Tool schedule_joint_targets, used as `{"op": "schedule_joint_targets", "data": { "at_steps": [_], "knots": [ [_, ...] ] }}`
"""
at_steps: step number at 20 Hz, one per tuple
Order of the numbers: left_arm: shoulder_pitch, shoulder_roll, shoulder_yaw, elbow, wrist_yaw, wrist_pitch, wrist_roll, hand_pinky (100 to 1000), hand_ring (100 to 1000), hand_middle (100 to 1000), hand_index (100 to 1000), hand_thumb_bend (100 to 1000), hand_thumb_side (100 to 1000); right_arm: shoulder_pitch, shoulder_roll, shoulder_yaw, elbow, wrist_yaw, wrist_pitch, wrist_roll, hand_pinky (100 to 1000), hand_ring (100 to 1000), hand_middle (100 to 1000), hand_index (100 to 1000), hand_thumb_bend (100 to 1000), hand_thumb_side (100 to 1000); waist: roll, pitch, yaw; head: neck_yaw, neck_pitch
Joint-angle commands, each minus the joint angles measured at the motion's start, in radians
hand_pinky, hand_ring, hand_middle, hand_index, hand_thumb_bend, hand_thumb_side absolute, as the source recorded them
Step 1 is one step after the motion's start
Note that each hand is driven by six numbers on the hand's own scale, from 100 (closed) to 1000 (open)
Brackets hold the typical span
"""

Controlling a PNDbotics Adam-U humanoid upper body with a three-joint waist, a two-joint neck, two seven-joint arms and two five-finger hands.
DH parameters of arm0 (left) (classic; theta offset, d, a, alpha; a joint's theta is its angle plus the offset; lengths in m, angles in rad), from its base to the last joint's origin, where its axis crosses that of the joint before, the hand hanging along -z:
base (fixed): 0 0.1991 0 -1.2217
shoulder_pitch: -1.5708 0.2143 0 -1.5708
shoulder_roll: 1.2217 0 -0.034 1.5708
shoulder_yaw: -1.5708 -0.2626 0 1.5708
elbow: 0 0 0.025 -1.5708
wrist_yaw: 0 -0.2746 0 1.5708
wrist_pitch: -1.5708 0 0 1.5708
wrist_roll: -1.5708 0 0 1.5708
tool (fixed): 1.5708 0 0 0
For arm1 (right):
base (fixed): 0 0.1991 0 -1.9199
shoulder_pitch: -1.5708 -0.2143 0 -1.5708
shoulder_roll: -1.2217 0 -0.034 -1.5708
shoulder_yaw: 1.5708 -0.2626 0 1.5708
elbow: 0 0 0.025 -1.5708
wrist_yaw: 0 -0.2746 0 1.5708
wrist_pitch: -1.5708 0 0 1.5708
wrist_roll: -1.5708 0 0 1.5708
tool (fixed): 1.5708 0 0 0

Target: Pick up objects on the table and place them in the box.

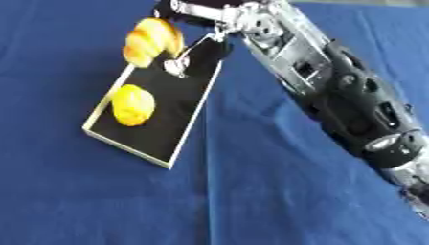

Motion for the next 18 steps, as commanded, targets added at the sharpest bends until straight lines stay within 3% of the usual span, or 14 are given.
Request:
{"op": "schedule_joint_targets", "data": {
  "at_steps": [1, 5, 10, 13, 18],
  "knots": [
    [-0.012, 0.021, 0.002, -0.016, 0.002, 0.0, -0.004, 862, 837, 791, 839, 600, 741, -0.021, 0.015, -0.013, 0.077, 0.052, -0.037, -0.017, 891, 858, 714, 743, 100, 241, 0.009, -0.019, 0.002, -0.006, -0.01],
    [-0.009, 0.018, 0.003, -0.016, 0.003, 0.001, -0.003, 861, 837, 792, 838, 599, 740, -0.014, 0.025, -0.022, 0.144, 0.096, -0.06, -0.042, 891, 867, 729, 759, 143, 231, 0.011, -0.017, -0.001, -0.005, -0.01],
    [-0.009, 0.017, 0.003, -0.016, 0.004, 0.002, -0.003, 861, 837, 790, 838, 599, 741, -0.009, 0.031, -0.027, 0.167, 0.126, -0.105, -0.032, 907, 934, 824, 893, 387, 227, 0.015, -0.013, -0.002, -0.006, -0.008],
    [-0.007, 0.017, 0.003, -0.016, 0.004, 0.003, -0.003, 861, 837, 789, 838, 600, 740, -0.01, 0.027, -0.036, 0.153, 0.129, -0.135, -0.005, 927, 960, 848, 916, 406, 244, 0.016, -0.014, -0.004, -0.005, -0.007],
    [-0.003, 0.016, 0.004, -0.016, 0.007, 0.005, -0.002, 860, 837, 788, 839, 600, 742, -0.01, 0.01, -0.054, 0.099, 0.129, -0.143, 0.009, 941, 977, 877, 943, 360, 304, 0.017, -0.017, -0.008, -0.002, -0.008]
  ]
}}
